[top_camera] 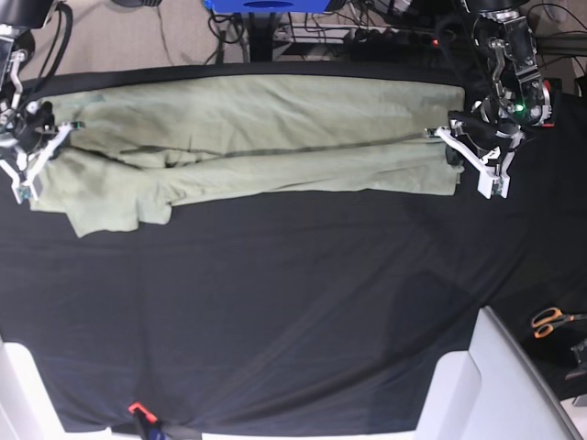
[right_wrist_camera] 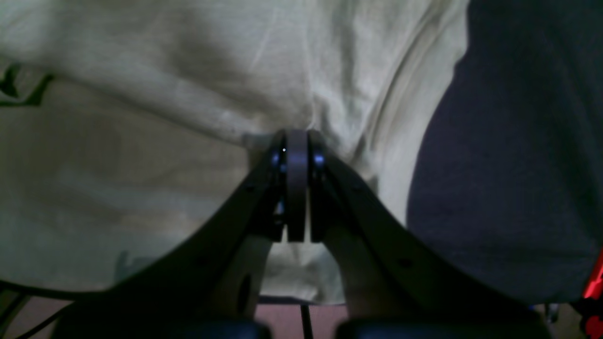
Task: Fold the T-shirt properly
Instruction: 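Fold the held hem over toward the collar with both grippers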
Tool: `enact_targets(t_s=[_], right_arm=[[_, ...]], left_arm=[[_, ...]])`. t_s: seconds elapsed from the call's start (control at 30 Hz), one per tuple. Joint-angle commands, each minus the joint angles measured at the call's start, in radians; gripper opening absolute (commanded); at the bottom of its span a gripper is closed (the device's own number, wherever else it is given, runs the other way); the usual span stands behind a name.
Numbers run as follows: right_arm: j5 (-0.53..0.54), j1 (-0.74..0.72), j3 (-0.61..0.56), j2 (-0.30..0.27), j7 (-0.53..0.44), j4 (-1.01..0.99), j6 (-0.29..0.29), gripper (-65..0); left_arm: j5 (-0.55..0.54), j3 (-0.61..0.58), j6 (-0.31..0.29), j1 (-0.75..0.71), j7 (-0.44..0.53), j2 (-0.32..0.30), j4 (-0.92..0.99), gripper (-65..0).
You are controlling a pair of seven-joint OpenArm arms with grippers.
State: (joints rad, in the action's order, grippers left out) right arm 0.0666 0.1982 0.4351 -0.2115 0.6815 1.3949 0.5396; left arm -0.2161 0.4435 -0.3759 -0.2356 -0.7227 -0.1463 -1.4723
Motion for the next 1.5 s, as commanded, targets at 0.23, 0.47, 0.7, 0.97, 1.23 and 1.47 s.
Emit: enact_targets(t_s=[0.23, 0.47, 0.7, 0.97, 1.23, 1.47], right_arm=[[0.000, 0.014, 0.006, -0.006, -0.004, 0.042, -0.008, -65.0], [0.000, 0.019, 0.008, -0.006, 0.002, 0.041, -0.011, -63.2], [0.000, 0.022, 0.129, 0.028, 0.085, 0.166, -0.011, -32.4], [0.003, -0.093, 0.063, -0.003, 0.123, 0.281, -0.002, -28.4], [0.003, -0.340, -0.038, -0.035, 0.120, -0.091, 0.033, -28.4], [0.000, -0.454, -0.035, -0.035, 0.054, -0.320, 0.098, -28.4]], left_arm=[[0.005, 0.005, -0.001, 0.022, 0.016, -0.013, -0.003, -65.0], [-0.001, -0.048, 0.004, 0.029, 0.016, -0.011, 0.003, -65.0], [0.005, -0.048, 0.004, 0.034, 0.016, 0.015, -0.001, -65.0], [0.005, -0.044, 0.004, 0.037, 0.016, 0.015, 0.003, -65.0], [0.005, -0.042, 0.004, 0.035, 0.018, 0.015, 0.003, -65.0], [0.005, -0.039, 0.004, 0.035, 0.018, 0.015, 0.003, -65.0]])
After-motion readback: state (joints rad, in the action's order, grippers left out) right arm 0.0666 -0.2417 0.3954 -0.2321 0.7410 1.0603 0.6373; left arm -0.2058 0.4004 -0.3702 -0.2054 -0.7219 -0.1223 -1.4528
